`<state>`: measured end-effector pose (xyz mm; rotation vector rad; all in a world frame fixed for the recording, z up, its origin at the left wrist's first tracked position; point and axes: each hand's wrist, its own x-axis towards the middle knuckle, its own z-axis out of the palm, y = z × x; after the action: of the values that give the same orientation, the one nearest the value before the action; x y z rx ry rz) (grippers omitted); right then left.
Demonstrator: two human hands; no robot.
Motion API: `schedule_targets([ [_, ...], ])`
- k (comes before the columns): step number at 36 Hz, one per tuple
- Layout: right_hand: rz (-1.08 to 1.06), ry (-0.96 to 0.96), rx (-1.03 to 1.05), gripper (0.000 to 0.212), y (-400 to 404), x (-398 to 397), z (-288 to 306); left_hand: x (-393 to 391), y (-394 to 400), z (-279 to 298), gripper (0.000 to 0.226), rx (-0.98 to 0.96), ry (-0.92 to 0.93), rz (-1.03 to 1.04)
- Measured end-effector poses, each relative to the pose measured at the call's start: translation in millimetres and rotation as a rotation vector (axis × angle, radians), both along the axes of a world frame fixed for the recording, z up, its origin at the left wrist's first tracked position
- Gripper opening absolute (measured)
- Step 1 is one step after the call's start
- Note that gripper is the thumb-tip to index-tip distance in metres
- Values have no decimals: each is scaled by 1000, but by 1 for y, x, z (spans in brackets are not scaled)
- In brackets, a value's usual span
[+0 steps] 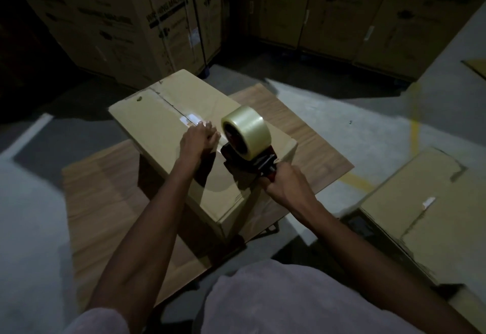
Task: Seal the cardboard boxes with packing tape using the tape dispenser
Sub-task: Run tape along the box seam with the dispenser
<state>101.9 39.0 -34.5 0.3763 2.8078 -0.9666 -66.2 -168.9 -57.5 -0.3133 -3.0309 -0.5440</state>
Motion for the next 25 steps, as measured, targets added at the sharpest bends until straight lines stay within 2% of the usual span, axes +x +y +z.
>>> schedule_targets([
  [4, -2, -4, 8, 26, 0, 1, 2, 5, -2, -4, 45, 90, 47, 9],
  [12, 66, 20, 23, 24, 6, 6, 13, 6, -1, -4, 33, 158, 58, 41],
  [25, 40, 12, 23, 21, 24, 39, 4, 16, 4, 2, 33, 115, 82, 55],
])
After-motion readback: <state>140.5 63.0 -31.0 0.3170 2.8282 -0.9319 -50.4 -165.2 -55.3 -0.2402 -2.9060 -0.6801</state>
